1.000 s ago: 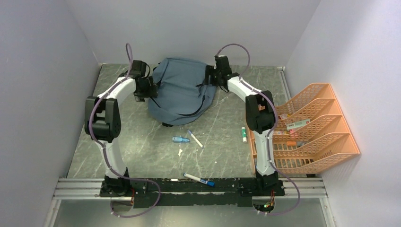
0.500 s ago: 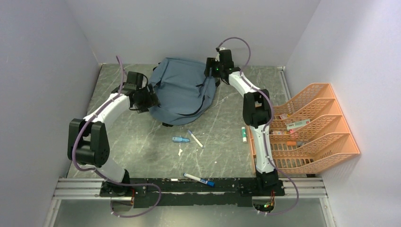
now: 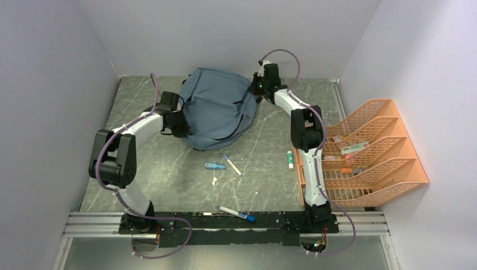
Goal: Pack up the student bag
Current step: Adjust the student bag at the center of the board.
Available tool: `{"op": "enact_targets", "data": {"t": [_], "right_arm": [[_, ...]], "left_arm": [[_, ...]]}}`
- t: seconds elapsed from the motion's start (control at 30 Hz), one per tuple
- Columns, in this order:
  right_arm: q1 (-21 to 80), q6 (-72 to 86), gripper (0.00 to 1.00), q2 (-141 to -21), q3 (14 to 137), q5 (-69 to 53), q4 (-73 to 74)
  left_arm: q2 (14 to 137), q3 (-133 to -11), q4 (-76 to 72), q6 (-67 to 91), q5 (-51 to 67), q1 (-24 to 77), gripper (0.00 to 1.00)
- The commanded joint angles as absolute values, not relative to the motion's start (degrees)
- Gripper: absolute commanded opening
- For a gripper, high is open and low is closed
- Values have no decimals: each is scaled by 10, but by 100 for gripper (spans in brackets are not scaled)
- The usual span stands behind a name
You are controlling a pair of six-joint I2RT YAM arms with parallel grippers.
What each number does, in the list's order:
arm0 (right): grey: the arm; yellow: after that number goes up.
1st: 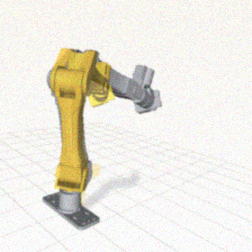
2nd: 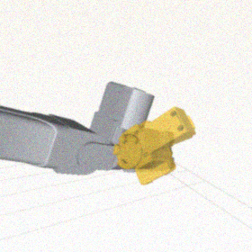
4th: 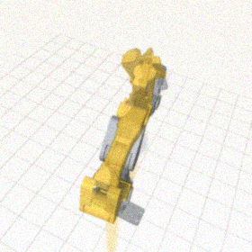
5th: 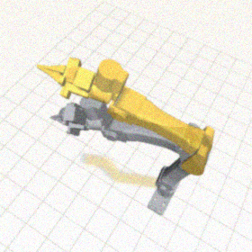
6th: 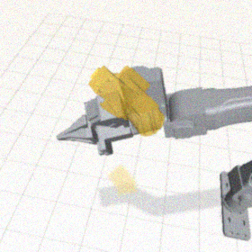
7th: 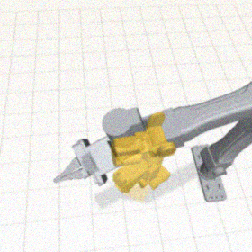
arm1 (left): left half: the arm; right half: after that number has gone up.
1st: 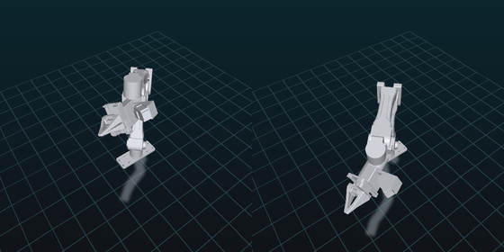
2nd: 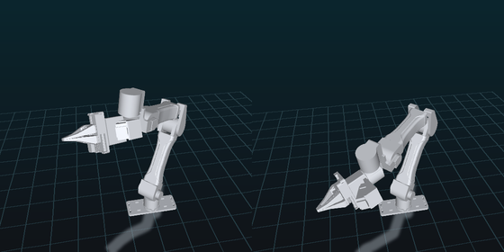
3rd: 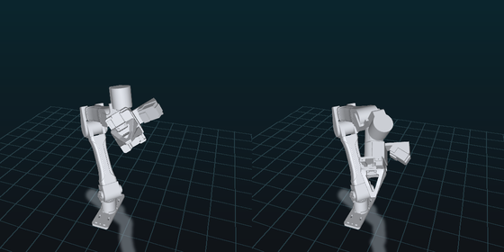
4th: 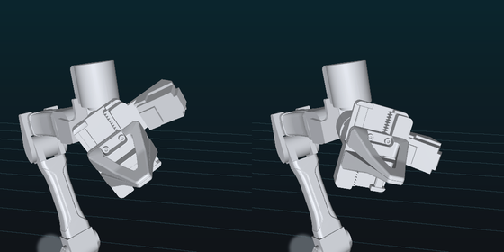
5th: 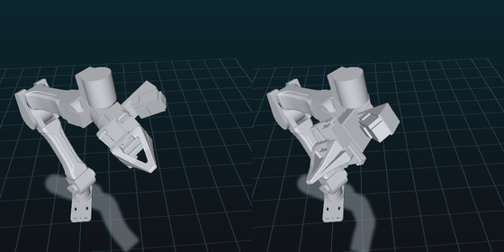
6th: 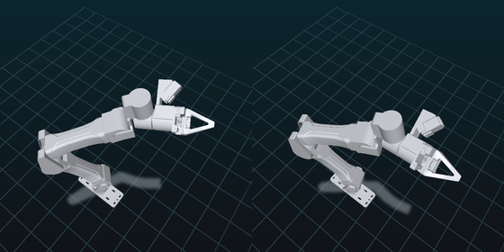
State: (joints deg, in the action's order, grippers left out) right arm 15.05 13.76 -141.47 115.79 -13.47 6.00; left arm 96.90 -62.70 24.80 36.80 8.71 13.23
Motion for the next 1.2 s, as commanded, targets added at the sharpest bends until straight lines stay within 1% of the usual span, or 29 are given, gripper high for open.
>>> {"op": "enact_targets", "data": {"t": [0.0,0.03,0.07,0.23,0.4,0.6,0.67,0.7,0.73,0.77,0.8,0.83,0.9,1.0,1.07,1.1,1.17], "right_arm": [[142,146,0,-1359,1089,-101,47],[142,148,0,-1347,1070,-93,49],[141,152,0,-1334,1061,-85,54],[141,211,0,-1241,935,-59,34],[141,269,0,-1139,790,-85,-23],[158,324,0,-1022,616,-133,-90],[174,330,0,-983,576,-141,-97],[184,332,0,-969,561,-145,-98],[195,332,3,-957,550,-147,-95],[207,329,8,-944,541,-146,-91],[216,324,13,-933,535,-142,-83],[224,318,18,-922,529,-137,-74],[225,306,27,-898,523,-118,-57],[217,274,39,-865,532,-60,-18],[209,256,46,-851,543,-33,10],[205,249,52,-845,548,-16,19],[200,237,60,-839,560,12,30]], "left_arm": [[1006,-658,238,356,117,134,8],[1015,-674,240,354,113,133,5],[1024,-688,243,354,107,132,5],[1076,-792,276,339,67,118,5],[1128,-889,275,324,44,93,5],[1218,-998,273,288,32,84,8],[1251,-1032,273,274,38,84,12],[1267,-1048,274,269,40,84,15],[1280,-1066,277,264,41,84,19],[1292,-1085,286,258,37,84,25],[1298,-1102,296,253,30,83,34],[1299,-1115,304,248,22,83,46],[1279,-1107,312,245,3,83,60],[1216,-1042,300,249,1,84,75],[1157,-988,303,260,-20,83,80],[1133,-959,305,266,-27,84,81],[1083,-894,303,279,-29,84,81]]}}
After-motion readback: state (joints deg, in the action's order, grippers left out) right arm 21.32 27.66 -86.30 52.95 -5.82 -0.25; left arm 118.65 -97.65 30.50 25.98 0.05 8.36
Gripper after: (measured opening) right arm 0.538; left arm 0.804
